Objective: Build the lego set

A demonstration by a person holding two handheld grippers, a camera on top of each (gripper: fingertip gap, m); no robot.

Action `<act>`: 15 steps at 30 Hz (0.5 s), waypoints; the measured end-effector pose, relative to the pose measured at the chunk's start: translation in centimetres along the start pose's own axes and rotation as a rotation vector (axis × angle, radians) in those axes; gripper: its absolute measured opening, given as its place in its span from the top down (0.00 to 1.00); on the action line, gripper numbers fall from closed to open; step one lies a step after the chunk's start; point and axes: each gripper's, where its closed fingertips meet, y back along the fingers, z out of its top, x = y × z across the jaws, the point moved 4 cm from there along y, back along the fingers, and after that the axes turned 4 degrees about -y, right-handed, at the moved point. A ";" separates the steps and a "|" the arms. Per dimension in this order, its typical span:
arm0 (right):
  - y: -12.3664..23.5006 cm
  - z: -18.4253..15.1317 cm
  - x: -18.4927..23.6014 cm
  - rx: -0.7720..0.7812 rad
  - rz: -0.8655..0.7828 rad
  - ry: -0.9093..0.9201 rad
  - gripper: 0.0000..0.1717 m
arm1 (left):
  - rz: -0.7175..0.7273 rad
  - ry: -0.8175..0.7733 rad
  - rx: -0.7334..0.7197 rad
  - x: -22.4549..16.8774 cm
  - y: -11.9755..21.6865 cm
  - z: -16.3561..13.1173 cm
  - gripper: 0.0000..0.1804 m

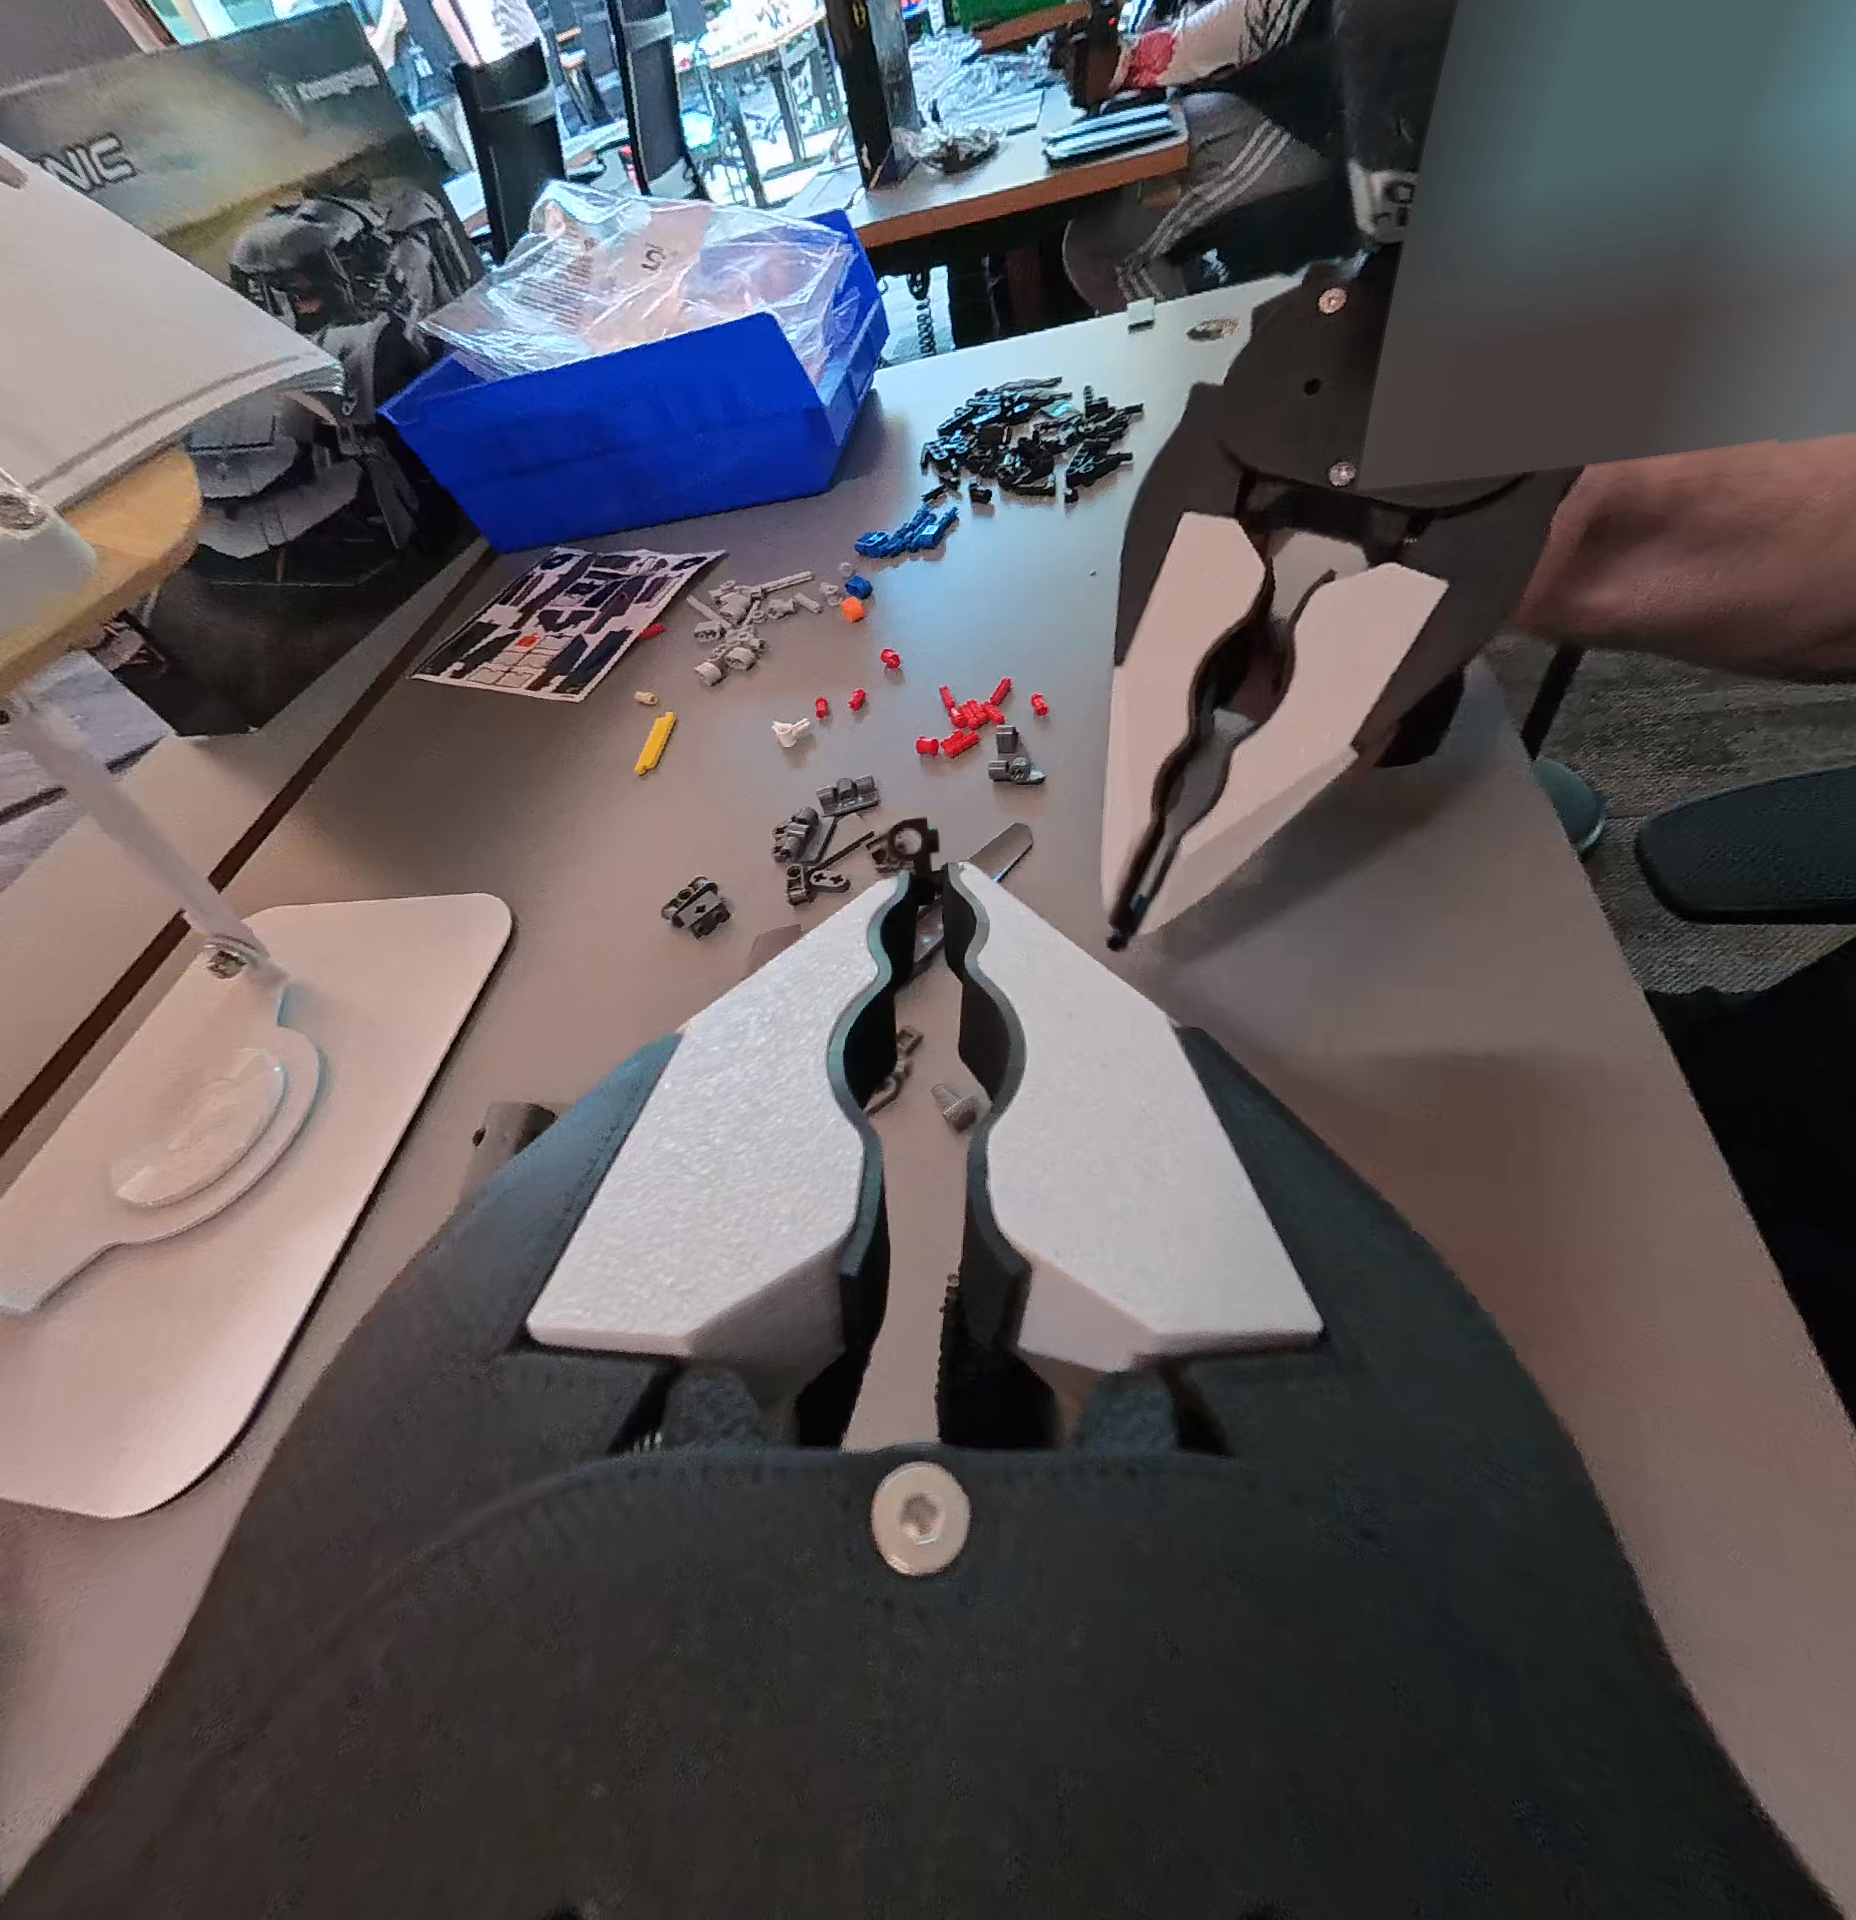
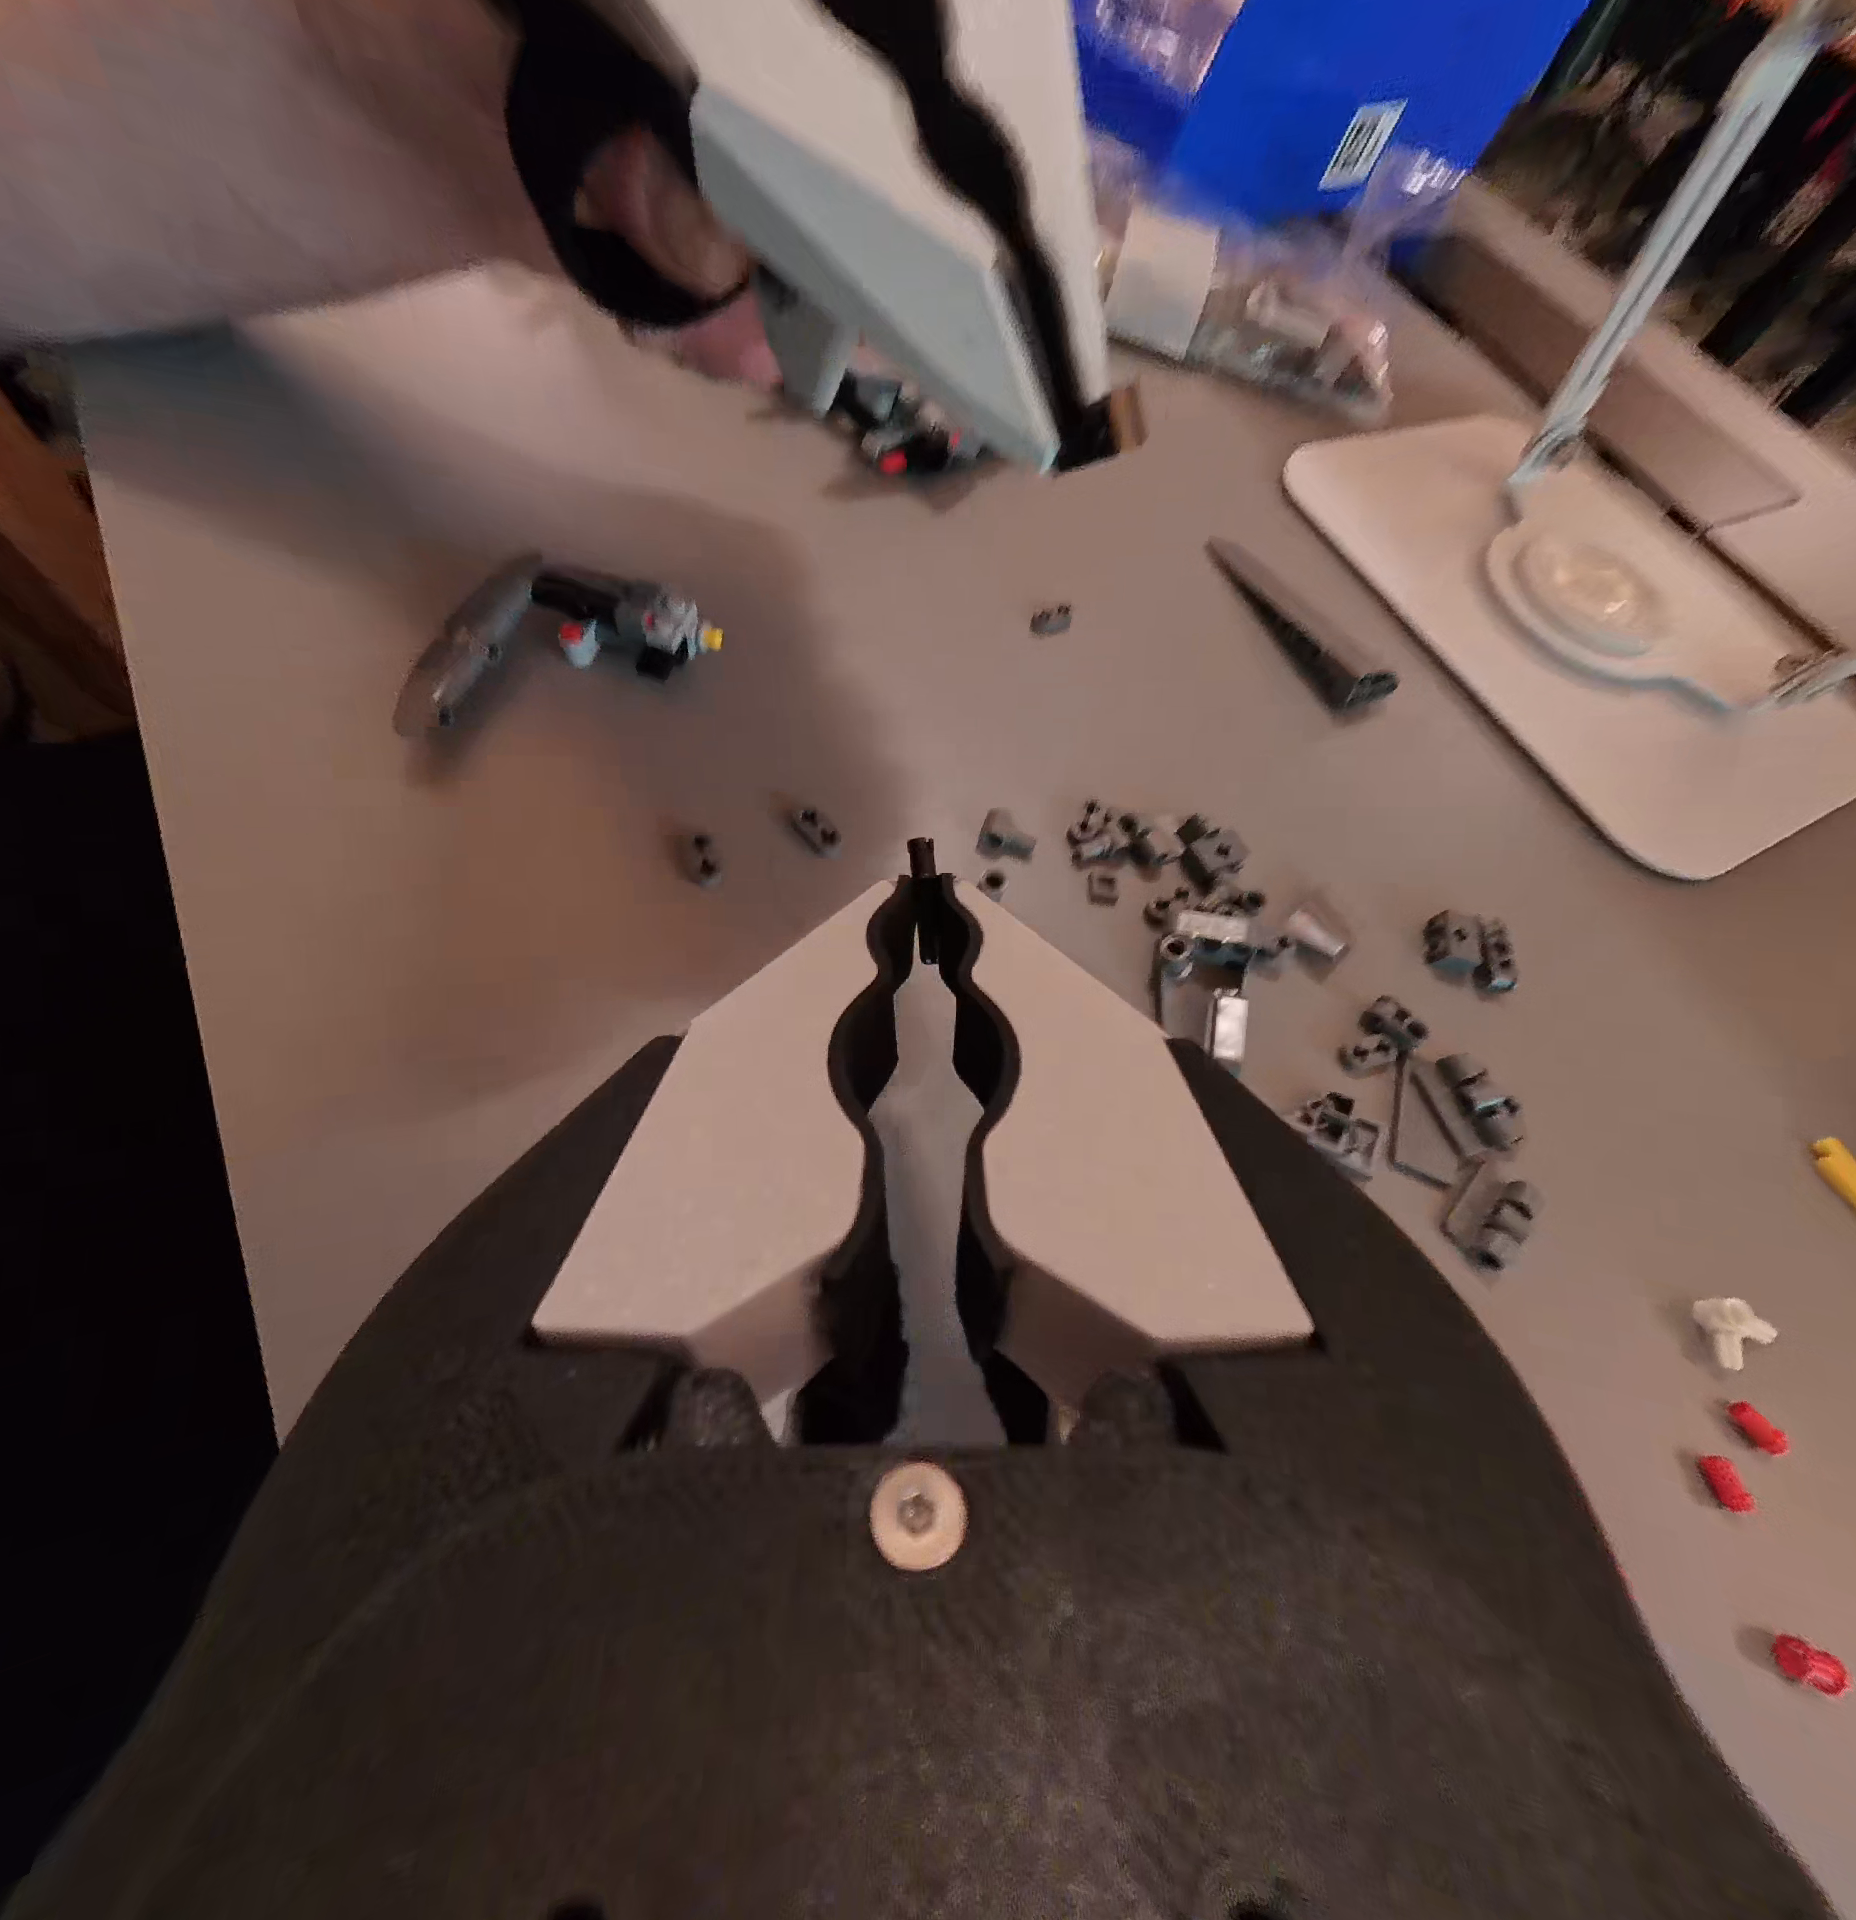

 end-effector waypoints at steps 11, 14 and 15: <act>2.7 5.2 -0.8 -0.272 -0.070 0.097 1.00 | -0.139 0.109 -0.166 -0.8 0.5 1.6 0.99; 3.0 6.3 -0.7 -0.303 -0.096 0.136 1.00 | -0.161 0.148 -0.205 -0.7 0.6 2.0 0.99; 3.0 6.6 -0.8 -0.309 -0.111 0.152 1.00 | -0.168 0.160 -0.218 -0.6 0.6 2.1 0.99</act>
